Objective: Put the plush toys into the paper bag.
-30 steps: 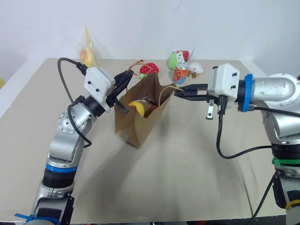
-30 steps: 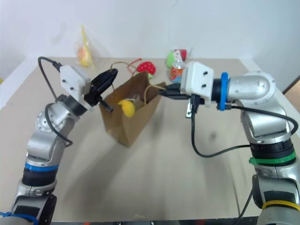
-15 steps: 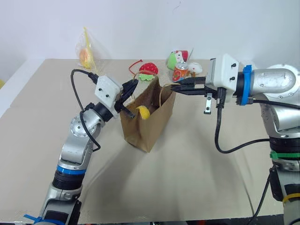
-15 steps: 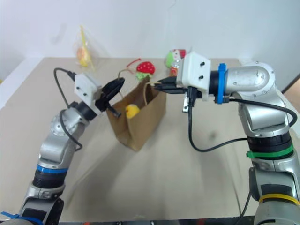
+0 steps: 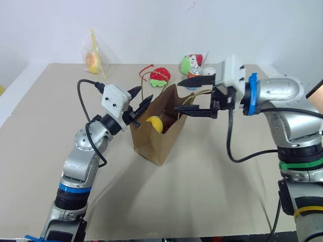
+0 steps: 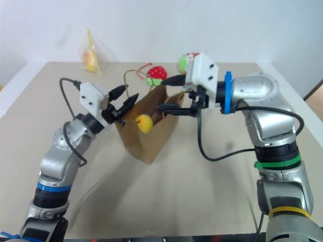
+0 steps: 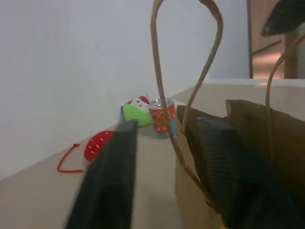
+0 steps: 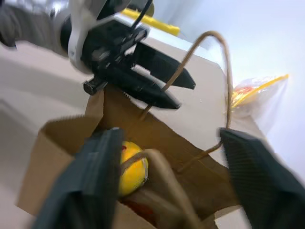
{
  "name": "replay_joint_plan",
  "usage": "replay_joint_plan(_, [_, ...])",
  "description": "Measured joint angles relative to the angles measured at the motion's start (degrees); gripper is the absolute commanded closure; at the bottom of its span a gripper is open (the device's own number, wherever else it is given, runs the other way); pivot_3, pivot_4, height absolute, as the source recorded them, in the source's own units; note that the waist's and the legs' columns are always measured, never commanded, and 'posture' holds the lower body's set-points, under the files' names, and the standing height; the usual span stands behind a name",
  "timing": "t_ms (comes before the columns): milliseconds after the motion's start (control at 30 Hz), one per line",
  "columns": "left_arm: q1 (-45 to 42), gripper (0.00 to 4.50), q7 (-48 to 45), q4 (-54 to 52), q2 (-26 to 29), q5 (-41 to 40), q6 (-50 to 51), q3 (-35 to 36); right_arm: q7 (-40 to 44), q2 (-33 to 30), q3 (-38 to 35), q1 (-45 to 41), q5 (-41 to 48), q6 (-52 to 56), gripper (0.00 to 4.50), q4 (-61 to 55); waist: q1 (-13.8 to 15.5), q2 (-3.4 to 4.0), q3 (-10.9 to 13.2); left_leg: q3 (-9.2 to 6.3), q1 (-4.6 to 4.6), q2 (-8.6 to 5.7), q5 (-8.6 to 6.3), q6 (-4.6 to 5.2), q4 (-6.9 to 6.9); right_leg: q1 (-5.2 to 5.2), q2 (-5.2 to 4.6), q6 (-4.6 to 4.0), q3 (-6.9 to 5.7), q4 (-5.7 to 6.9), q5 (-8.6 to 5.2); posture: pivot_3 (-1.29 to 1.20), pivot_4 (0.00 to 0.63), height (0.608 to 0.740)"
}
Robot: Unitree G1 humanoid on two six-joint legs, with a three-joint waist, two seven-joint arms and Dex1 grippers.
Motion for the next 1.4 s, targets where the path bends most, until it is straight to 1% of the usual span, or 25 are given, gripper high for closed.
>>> replay_joint_plan(33, [0.0, 0.6, -0.3, -0.2, 0.1, -0.9, 0.4, 0.2, 0.0, -0.4, -1.0, -0.3, 1.4, 1.9, 0.0, -0.2, 0.0, 0.0, 0.0, 0.01, 0.0, 0.0, 0.0, 0.0, 0.0, -0.01, 0.01, 0.0, 0.02, 0.0, 0.0, 0.0, 0.15, 0.74])
replay_joint_plan(67, [0.0, 0.17, -1.0, -0.4, 0.2, -2.1, 1.1, 0.5, -0.1, -1.0, -2.1, -1.1, 3.2, 4.5, 0.0, -0.3, 0.0, 0.0, 0.0, 0.03, 0.0, 0.0, 0.0, 0.01, -0.01, -0.02, 0.01, 0.0, 0.04, 0.0, 0.0, 0.0, 0.15, 0.74])
replay_joint_plan(100, [0.0, 0.06, -1.4, -0.6, 0.4, -2.9, 1.4, 0.6, -0.2, -1.2, -3.0, -1.7, 4.5, 6.2, 0.0, -0.6, 0.0, 0.0, 0.0, 0.04, 0.0, 0.02, -0.01, 0.01, -0.01, -0.04, 0.03, 0.0, 0.05, 0.0, 0.0, 0.0, 0.15, 0.74])
replay_joint_plan(267, [0.4, 0.06, -5.1, -3.3, 2.8, -8.7, 4.4, 2.4, -1.1, -3.3, -6.8, -3.4, 15.1, 18.3, 0.0, -4.6, 0.0, 0.0, 0.0, 0.0, -0.01, 0.06, -0.01, 0.01, -0.03, -0.05, 0.08, -0.02, 0.02, 0.0, -0.01, 0.0, 0.15, 0.74])
replay_joint_plan(367, [1.1, 0.06, -7.0, -5.9, 4.9, -12.4, 6.5, 4.0, -1.1, -5.4, -8.6, -3.4, 20.9, 24.3, 0.0, -7.0, 0.0, 0.0, 0.0, 0.04, 0.0, 0.04, -0.02, 0.03, -0.03, -0.05, 0.05, -0.02, 0.06, -0.01, -0.01, 0.0, 0.15, 0.74])
replay_joint_plan(433, [1.5, 0.06, -7.8, -7.1, 6.7, -14.8, 8.1, 4.8, -0.4, -7.3, -9.0, -2.1, 23.3, 26.4, 0.0, -8.8, 0.0, -0.01, 0.0, 0.02, -0.01, 0.03, -0.02, 0.03, -0.02, -0.04, 0.05, -0.01, 0.03, -0.02, -0.01, 0.0, 0.15, 0.74])
replay_joint_plan(500, [1.7, 0.0, -8.4, -7.6, 7.9, -16.3, 9.1, 6.2, 0.3, -8.3, -8.9, -0.2, 24.1, 27.1, 0.53, -9.8, 0.0, -0.01, 0.0, 0.05, 0.0, 0.02, -0.02, 0.03, -0.01, -0.04, 0.05, 0.01, 0.05, -0.02, 0.0, 0.0, 0.15, 0.74])
replay_joint_plan(533, [1.9, 0.0, -8.8, -7.9, 8.8, -17.4, 9.9, 6.8, 1.2, -9.3, -8.8, 1.5, 24.6, 27.5, 0.7, -10.7, 0.0, -0.01, 0.0, 0.04, 0.0, 0.02, -0.02, 0.03, 0.0, -0.03, 0.06, 0.03, 0.06, -0.02, 0.01, 0.0, 0.15, 0.74])
replay_joint_plan(567, [2.5, 0.0, -9.3, -8.1, 9.7, -18.3, 10.3, 7.2, 1.9, -10.2, -8.5, 3.2, 25.2, 28.0, 1.03, -11.8, 0.0, -0.01, 0.0, 0.05, 0.0, 0.03, -0.02, 0.03, 0.0, -0.03, 0.05, 0.03, 0.06, -0.02, 0.01, 0.0, 0.15, 0.74])
replay_joint_plan(600, [2.9, 0.0, -9.8, -8.3, 10.4, -18.7, 10.5, 7.5, 2.4, -10.8, -8.2, 4.3, 25.5, 28.4, 1.51, -12.5, 0.0, -0.01, 0.0, 0.05, 0.0, 0.03, -0.02, 0.03, 0.0, -0.04, 0.06, 0.02, 0.06, -0.02, 0.0, 0.0, 0.15, 0.74])
replay_joint_plan(633, [3.8, 0.0, -10.3, -8.8, 11.6, -19.5, 11.2, 8.2, 3.2, -11.8, -7.2, 6.5, 25.6, 28.7, 1.77, -13.9, 0.0, -0.01, 0.0, 0.04, 0.0, 0.05, -0.02, 0.03, -0.01, -0.04, 0.07, 0.01, 0.06, -0.02, -0.01, 0.0, 0.15, 0.74])
replay_joint_plan(667, [4.3, 0.0, -10.4, -9.1, 12.2, -20.0, 11.5, 8.8, 3.7, -12.1, -6.5, 7.7, 25.6, 28.8, 2.34, -14.4, -0.1, -0.01, 0.0, 0.05, 0.01, 0.05, -0.02, 0.03, -0.01, -0.05, 0.08, 0.01, 0.06, -0.02, -0.01, 0.0, 0.15, 0.74])
replay_joint_plan(700, [4.7, 0.0, -10.7, -9.4, 12.7, -20.6, 11.8, 9.2, 3.8, -12.0, -5.6, 8.8, 25.6, 28.8, 2.67, -14.8, -0.1, 0.0, 0.0, 0.06, 0.0, 0.05, -0.02, 0.03, -0.02, -0.08, 0.08, 0.01, 0.08, -0.01, -0.01, 0.0, 0.15, 0.74])
replay_joint_plan(733, [5.6, 0.0, -11.0, -10.6, 13.6, -21.9, 12.6, 9.8, 3.5, -11.5, -3.9, 10.8, 25.0, 28.3, 3.19, -15.8, -0.1, -0.01, 0.0, 0.04, 0.0, 0.06, -0.02, 0.03, -0.02, -0.07, 0.1, 0.01, 0.06, -0.01, -0.01, 0.0, 0.15, 0.74])
replay_joint_plan(767, [6.0, 0.0, -11.1, -11.0, 13.7, -22.2, 12.7, 10.0, 3.4, -11.5, -3.4, 11.3, 24.7, 28.0, 3.5, -16.1, -0.1, -0.01, 0.0, 0.05, 0.0, 0.06, -0.02, 0.03, -0.02, -0.07, 0.1, 0.01, 0.07, -0.01, -0.01, 0.0, 0.15, 0.74])
replay_joint_plan(833, [9.4, 0.0, -10.9, -13.6, 14.8, -23.2, 13.3, 10.7, 1.7, -9.2, 0.1, 14.5, 20.0, 23.8, 4.45, -16.6, -0.1, -0.02, 0.0, 0.06, 0.03, 0.07, -0.02, 0.03, -0.02, -0.05, 0.1, 0.02, 0.08, -0.02, -0.01, 0.0, 0.15, 0.74])
replay_joint_plan(867, [9.8, 0.0, -10.9, -13.8, 14.9, -23.3, 13.4, 10.7, 1.3, -8.8, 0.7, 14.9, 19.4, 23.3, 4.45, -16.5, -0.1, -0.02, 0.0, 0.07, 0.02, 0.08, -0.02, 0.03, -0.01, -0.07, 0.1, 0.02, 0.08, -0.01, 0.0, 0.0, 0.15, 0.74])
replay_joint_plan(933, [12.4, 0.0, -10.5, -14.8, 15.2, -23.2, 13.5, 10.9, -1.1, -5.2, 3.6, 15.3, 15.5, 19.9, 4.45, -16.3, -0.2, -0.01, 0.0, 0.09, 0.02, 0.1, -0.02, 0.02, 0.01, -0.09, 0.14, 0.04, 0.11, 0.0, 0.01, 0.0, 0.15, 0.74])
replay_joint_plan(1100, [17.4, 0.0, -10.3, -16.2, 16.2, -20.7, 11.4, 10.9, -4.7, -0.2, 4.3, 13.9, 13.3, 17.9, 4.45, -15.7, -0.1, -0.02, 0.0, 0.12, 0.01, 0.09, -0.01, 0.01, -0.01, -0.11, 0.12, 0.04, 0.14, -0.01, 0.02, 0.0, 0.15, 0.74])
replay_joint_plan(1233, [19.5, 0.0, -11.0, -16.7, 16.4, -19.5, 9.7, 10.8, -6.5, 2.3, 4.3, 13.0, 13.2, 18.1, 4.45, -15.7, 0.0, -0.02, 0.0, 0.13, -0.01, 0.07, -0.02, 0.01, -0.02, -0.12, 0.1, 0.03, 0.15, -0.01, 0.01, 0.0, 0.15, 0.74])
replay_joint_plan(1400, [19.6, 0.0, -10.9, -16.7, 16.2, -18.7, 8.9, 10.5, -7.9, 4.2, 5.7, 12.2, 11.3, 17.3, 4.45, -15.0, 0.0, -0.02, 0.0, 0.15, 0.0, 0.07, -0.02, 0.01, -0.02, -0.12, 0.1, 0.04, 0.17, -0.01, 0.01, 0.0, 0.15, 0.74])
